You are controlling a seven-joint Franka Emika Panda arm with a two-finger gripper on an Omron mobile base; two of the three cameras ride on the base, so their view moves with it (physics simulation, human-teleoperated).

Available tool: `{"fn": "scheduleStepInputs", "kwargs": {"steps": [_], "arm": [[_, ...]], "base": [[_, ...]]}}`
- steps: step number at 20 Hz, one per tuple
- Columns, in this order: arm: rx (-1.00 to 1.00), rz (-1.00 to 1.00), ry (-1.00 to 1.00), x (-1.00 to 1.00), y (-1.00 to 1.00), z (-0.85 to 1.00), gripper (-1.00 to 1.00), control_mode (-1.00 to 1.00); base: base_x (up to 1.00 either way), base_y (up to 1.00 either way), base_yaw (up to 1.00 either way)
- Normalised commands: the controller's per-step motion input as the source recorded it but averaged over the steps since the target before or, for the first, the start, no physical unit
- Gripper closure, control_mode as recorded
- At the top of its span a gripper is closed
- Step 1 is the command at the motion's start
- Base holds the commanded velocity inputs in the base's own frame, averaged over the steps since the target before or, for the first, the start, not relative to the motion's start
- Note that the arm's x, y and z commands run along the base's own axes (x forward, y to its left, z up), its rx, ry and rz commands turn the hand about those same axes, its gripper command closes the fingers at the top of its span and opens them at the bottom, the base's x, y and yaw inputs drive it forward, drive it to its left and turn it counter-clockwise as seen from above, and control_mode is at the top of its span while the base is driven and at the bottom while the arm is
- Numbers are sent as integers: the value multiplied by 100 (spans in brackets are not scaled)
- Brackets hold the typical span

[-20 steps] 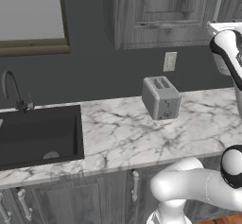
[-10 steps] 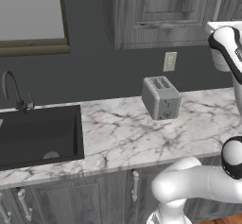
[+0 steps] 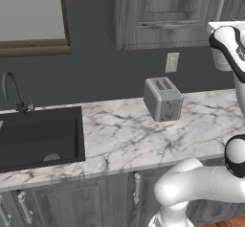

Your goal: Get the candle and the beer from the cabinet and move them to the dining counter.

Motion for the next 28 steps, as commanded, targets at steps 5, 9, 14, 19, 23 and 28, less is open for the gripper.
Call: {"fn": "scheduleStepInputs", "kwargs": {"steps": [5, 9, 14, 19, 23, 28], "arm": [[0, 0, 0, 21, 0, 0, -100, -100], [0, 0, 0, 24, 0, 0, -100, -100], [0, 0, 0, 20, 0, 0, -100, -100], [0, 0, 0, 23, 0, 0, -100, -100], [0, 0, 0, 23, 0, 0, -100, -100], [0, 0, 1, 10, 0, 0, 100, -100]], "base": [[0, 0, 0], [0, 0, 0], [0, 0, 0], [0, 0, 0], [0, 0, 0], [0, 0, 0]]}}
